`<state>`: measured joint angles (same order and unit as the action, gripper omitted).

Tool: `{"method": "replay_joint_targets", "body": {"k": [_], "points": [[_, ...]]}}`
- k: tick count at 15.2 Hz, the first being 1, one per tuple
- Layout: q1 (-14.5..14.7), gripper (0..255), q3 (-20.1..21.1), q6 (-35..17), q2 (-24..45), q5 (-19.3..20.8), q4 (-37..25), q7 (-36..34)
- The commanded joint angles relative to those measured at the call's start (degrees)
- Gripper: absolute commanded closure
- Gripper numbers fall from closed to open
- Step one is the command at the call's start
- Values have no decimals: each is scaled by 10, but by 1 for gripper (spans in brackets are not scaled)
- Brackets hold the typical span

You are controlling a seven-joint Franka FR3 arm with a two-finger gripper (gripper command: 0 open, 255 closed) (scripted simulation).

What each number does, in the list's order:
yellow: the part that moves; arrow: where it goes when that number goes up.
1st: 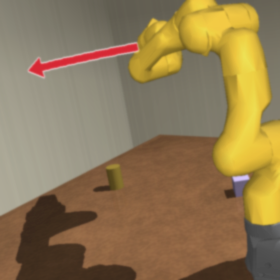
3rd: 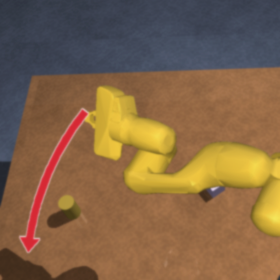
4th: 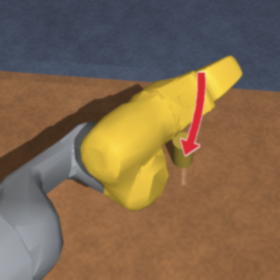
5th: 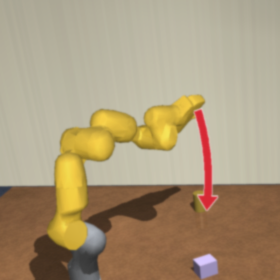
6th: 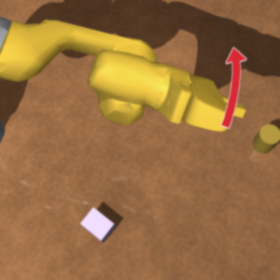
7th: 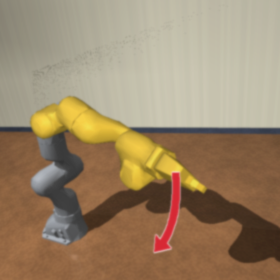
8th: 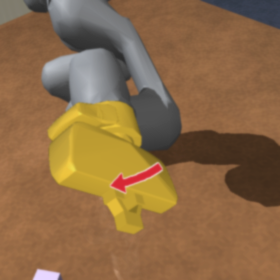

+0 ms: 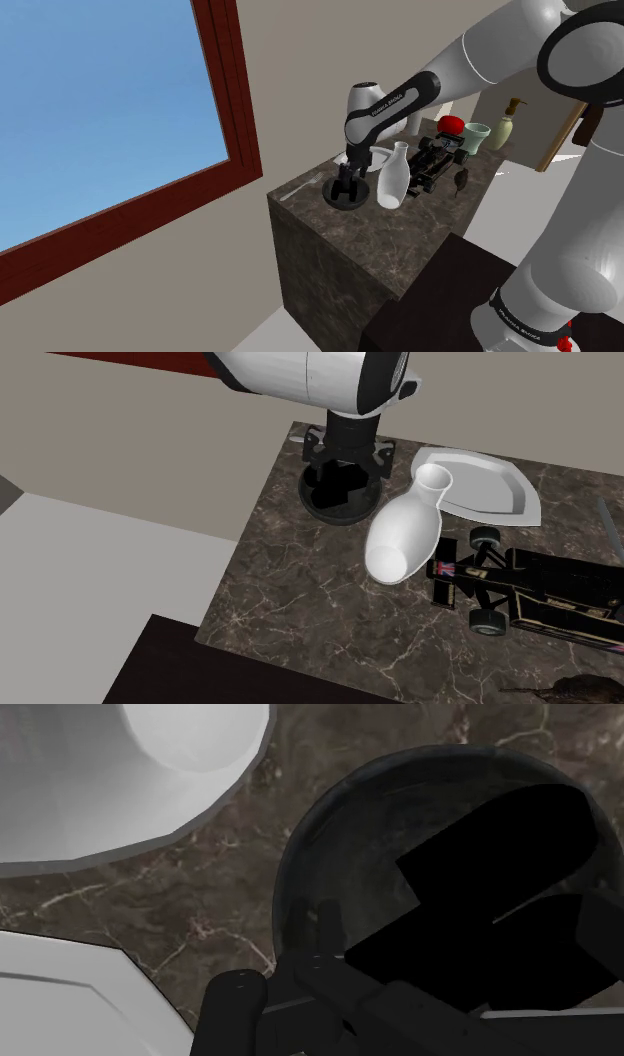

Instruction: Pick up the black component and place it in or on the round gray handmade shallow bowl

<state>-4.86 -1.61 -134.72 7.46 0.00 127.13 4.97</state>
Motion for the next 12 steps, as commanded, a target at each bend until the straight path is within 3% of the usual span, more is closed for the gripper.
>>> {"method": "replay_joint_targets", "body": {"k": [1,4,12], "points": [[0,0,0,18,-12,0,-6,0],[0,0,0,69,-43,2,-26,-1],[0,0,0,69,-43,2,-26,-1]]}}
